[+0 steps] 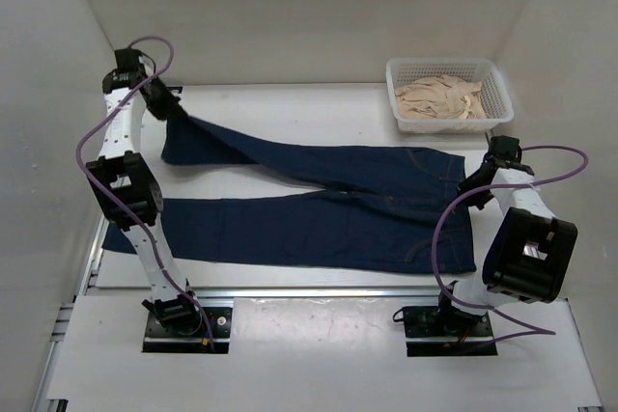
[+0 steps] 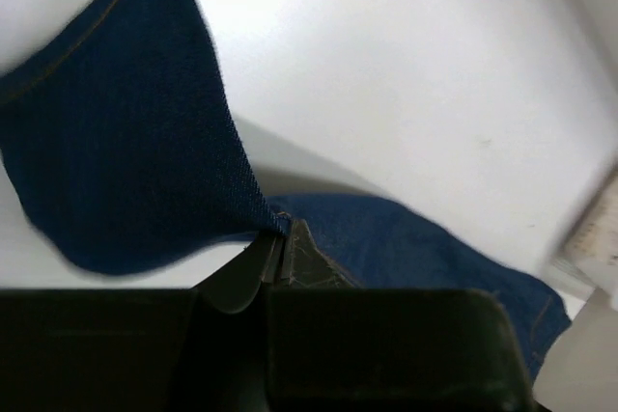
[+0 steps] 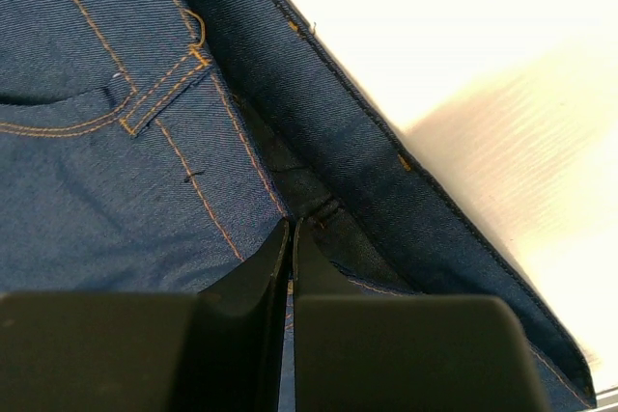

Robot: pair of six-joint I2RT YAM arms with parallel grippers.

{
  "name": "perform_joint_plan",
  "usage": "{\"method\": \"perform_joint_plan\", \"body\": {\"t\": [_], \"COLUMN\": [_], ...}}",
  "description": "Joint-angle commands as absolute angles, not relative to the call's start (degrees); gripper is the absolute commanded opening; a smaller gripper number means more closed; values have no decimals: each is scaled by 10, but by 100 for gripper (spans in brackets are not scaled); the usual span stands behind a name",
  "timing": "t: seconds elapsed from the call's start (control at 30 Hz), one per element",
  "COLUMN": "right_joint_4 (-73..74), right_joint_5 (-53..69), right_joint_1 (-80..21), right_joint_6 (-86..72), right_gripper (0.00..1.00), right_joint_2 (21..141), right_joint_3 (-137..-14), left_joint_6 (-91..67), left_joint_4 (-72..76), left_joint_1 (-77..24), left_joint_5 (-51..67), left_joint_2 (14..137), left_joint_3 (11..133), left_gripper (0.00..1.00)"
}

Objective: Fold and stack the trousers
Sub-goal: Flatten the trousers out

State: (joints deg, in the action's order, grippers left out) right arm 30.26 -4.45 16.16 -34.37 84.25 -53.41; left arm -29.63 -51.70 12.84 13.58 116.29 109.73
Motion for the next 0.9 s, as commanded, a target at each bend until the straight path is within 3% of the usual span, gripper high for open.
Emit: {"method": "perform_joint_plan", "body": {"t": [0.0, 0.1, 0.2, 0.27, 0.37, 0.4, 0.43, 0.47, 0.5, 0.57, 0.63, 0.7, 0.77, 0.8, 0.87], "right_joint_4": [297, 297, 297, 297, 291, 291, 284, 284, 279, 279, 279, 279, 279, 279, 279], "right_joint_5": [-50, -50, -45, -45, -38, -38, -33, -26, -26, -19, -19, -19, -19, -19, -14], "right_joint_1": [165, 170, 171, 171, 176, 176, 176, 176, 176, 176, 176, 176, 176, 176, 176], "right_joint_6": [-346, -346, -346, -346, -346, -346, -346, -346, -346, -346, -341, -336, -336, -336, -336], "right_gripper": [0, 0, 0, 0, 0, 0, 0, 0, 0, 0, 0, 0, 0, 0, 0], "right_joint_2": [832, 832, 832, 827, 827, 827, 827, 827, 827, 832, 832, 832, 832, 832, 832], "right_joint_3": [-545, -545, -540, -540, -540, -534, -534, -534, -534, -534, -534, -534, -540, -540, -540], "left_joint_6": [-287, -280, -275, -270, -282, -313, -327, -335, -335, -330, -330, -324, -294, -283, -258], "left_joint_4": [-499, -529, -529, -517, -474, -448, -440, -432, -432, -432, -440, -446, -446, -469, -508], "left_joint_1": [106, 86, 86, 86, 109, 131, 143, 156, 181, 189, 179, 153, 122, 113, 74], "left_joint_5": [181, 192, 172, 148, 111, 94, 94, 94, 94, 105, 59, 6, -22, -22, -66], "left_joint_2": [1188, 1208, 1151, 1106, 991, 965, 934, 928, 928, 943, 925, 917, 926, 941, 1008], "left_joint_3": [1242, 1347, 1335, 1289, 1090, 970, 917, 872, 841, 813, 823, 847, 895, 916, 994], "left_gripper": [10, 10, 10, 10, 10, 17, 68, 89, 96, 100, 99, 63, 17, 10, 10]}}
